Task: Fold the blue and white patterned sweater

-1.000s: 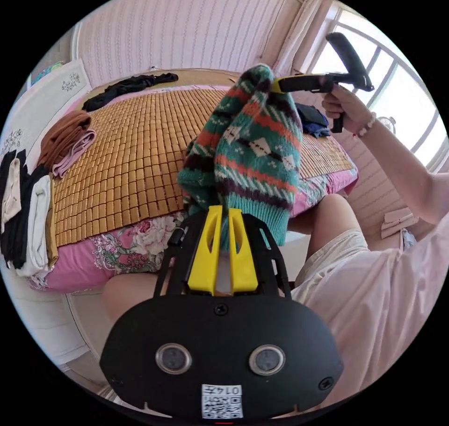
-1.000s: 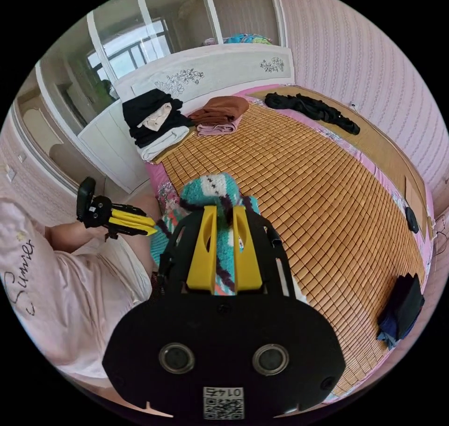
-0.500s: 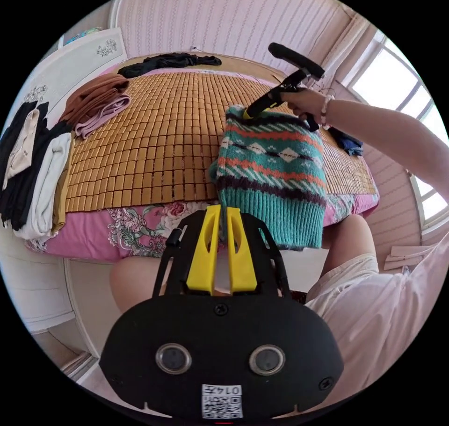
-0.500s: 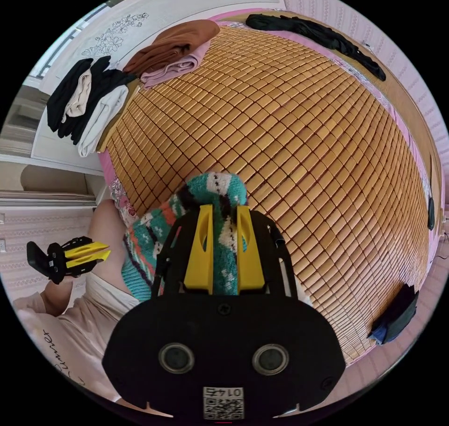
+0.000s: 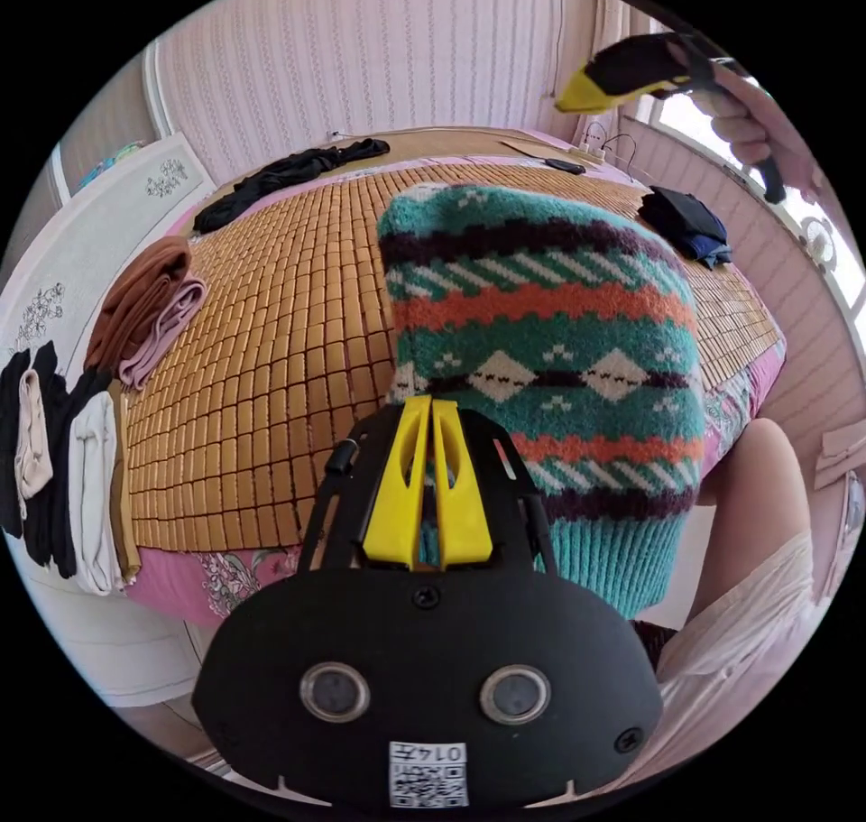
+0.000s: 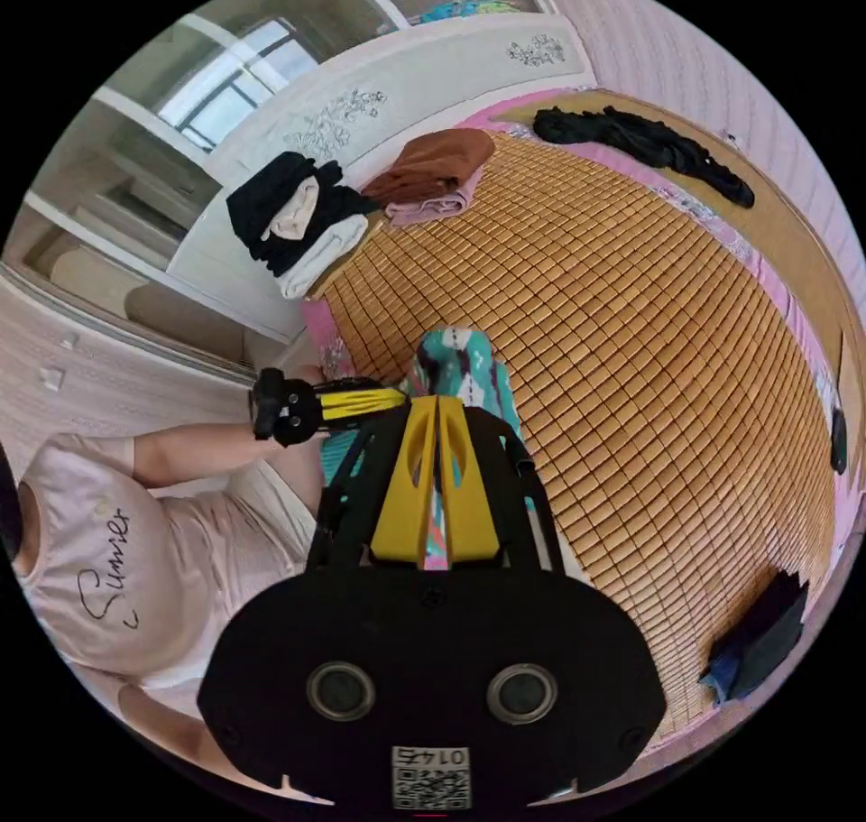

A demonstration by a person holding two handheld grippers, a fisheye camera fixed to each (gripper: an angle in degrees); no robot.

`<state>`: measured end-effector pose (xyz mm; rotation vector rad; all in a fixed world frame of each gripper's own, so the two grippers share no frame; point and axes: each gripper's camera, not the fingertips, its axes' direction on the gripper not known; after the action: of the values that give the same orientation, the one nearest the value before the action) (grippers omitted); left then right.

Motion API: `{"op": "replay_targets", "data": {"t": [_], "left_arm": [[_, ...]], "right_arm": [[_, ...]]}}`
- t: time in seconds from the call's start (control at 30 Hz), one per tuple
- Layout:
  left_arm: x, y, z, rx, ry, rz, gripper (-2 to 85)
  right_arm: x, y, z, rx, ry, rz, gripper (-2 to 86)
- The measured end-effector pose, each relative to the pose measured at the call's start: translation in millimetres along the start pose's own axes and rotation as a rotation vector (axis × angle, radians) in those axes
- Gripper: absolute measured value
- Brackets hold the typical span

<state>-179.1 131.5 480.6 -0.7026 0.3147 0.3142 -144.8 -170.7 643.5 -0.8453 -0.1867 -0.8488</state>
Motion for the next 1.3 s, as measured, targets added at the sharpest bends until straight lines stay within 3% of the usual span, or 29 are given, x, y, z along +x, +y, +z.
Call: {"op": "replay_targets", "data": {"t": [0.1,0.2,0.33,0.5,0.7,0.83,0.93,1.13,1.3], "left_arm": [[2,5,1,0.015,-0.011,0.005,-1.0],[-1,8,2,0.01,0.003,0.001,-1.0],[-15,13,4,-0.007,0.053,-0.046,-1.0],[-30,21,9,0.015,0.118,-0.068,-1.0],[-39,27,17,0.048,0.135,-0.06,-1.0],[-44,25,22,0.032,0.14,-0.031,-1.0],[-48,23,29,0.017,0.142,-0.016,-1.0],[-51,21,36,0.028,0.072,-0.01,-0.9],[-103,43,12,0.131,0.281,-0.152,-0.4]], "right_arm": [[-34,-5,40,-0.186,0.262,-0.116,-0.3],[-30,-26,86,-0.247,0.366,-0.068,-0.5],[0,-52,117,-0.274,0.27,0.054,-0.6],[42,-85,139,-0.465,0.062,0.124,-0.8],[45,-116,191,-0.75,0.108,0.039,-0.6],[55,-116,211,-0.829,0.078,0.029,-0.6],[62,-102,214,-0.805,0.074,0.037,-0.6],[51,-50,208,-0.64,0.274,0.08,-0.6],[48,55,135,-0.184,0.237,0.157,-0.1]]}}
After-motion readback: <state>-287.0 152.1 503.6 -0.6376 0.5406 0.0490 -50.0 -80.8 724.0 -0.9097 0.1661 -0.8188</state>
